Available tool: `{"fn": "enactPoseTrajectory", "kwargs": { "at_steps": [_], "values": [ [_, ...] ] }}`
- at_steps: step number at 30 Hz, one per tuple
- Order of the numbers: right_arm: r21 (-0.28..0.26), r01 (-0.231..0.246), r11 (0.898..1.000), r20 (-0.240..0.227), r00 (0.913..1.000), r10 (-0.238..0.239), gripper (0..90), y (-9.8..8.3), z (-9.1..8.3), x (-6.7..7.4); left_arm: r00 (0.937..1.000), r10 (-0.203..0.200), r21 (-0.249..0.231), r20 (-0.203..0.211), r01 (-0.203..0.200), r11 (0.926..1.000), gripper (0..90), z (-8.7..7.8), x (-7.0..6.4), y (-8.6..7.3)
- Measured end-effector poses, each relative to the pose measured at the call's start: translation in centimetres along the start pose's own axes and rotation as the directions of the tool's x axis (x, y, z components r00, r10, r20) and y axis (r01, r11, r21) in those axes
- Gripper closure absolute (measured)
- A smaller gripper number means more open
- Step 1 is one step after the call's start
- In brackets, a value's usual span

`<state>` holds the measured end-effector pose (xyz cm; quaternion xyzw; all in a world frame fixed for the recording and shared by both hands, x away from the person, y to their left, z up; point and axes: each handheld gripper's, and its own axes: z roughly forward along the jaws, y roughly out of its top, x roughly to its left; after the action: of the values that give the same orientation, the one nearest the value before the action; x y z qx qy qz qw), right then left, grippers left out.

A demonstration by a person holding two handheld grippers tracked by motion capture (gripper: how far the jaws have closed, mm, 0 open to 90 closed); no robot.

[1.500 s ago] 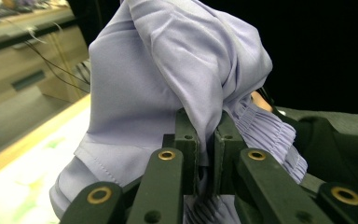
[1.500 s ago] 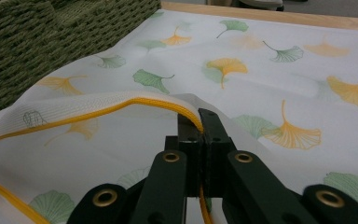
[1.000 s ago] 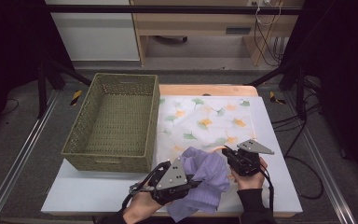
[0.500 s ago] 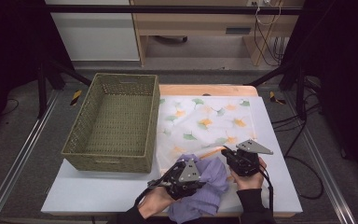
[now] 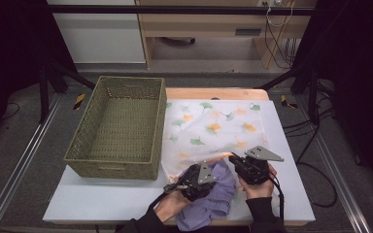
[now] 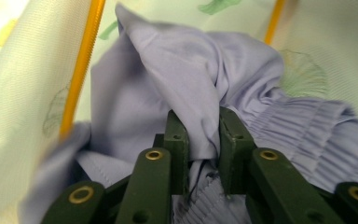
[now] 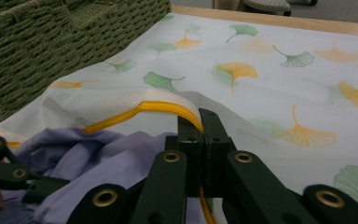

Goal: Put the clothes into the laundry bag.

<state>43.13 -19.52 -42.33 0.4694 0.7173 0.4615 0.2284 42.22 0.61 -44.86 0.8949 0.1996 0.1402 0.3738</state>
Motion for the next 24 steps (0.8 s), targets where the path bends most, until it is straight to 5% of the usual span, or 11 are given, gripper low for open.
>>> {"fn": "enactPoseTrajectory", "kwargs": {
  "at_steps": [6,9,12,18,24],
  "values": [
    [0.006,0.006,1.0,0.001,1.0,-0.006,88.6,-0.1,0.0,0.0,0.9993,-0.036,-0.021,-0.007,0.036,0.9992,53.7,1.5,0.6,-0.6],
    [0.007,0.002,1.0,0.002,1.0,-0.002,88.5,-0.2,0.0,-0.1,0.9968,-0.08,-0.055,-0.003,0.079,0.9954,45.6,1.0,1.0,-0.8],
    [0.008,0.001,1.0,0.005,1.0,-0.001,88.5,-0.2,0.1,-0.1,0.9976,-0.067,-0.066,-0.013,0.066,0.9956,36.6,-0.4,1.0,-0.7],
    [0.004,0.001,1.0,0.007,1.0,-0.001,88.5,-0.2,-0.2,-0.2,0.9994,-0.031,-0.026,-0.013,0.031,0.9992,28.9,-2.5,0.2,-1.1],
    [0.015,0.007,1.0,0.006,1.0,-0.007,88.5,-0.3,0.0,0.0,0.9933,-0.106,0.023,0.047,0.105,0.9942,31.7,-1.5,0.2,-3.4]
  ]
}}
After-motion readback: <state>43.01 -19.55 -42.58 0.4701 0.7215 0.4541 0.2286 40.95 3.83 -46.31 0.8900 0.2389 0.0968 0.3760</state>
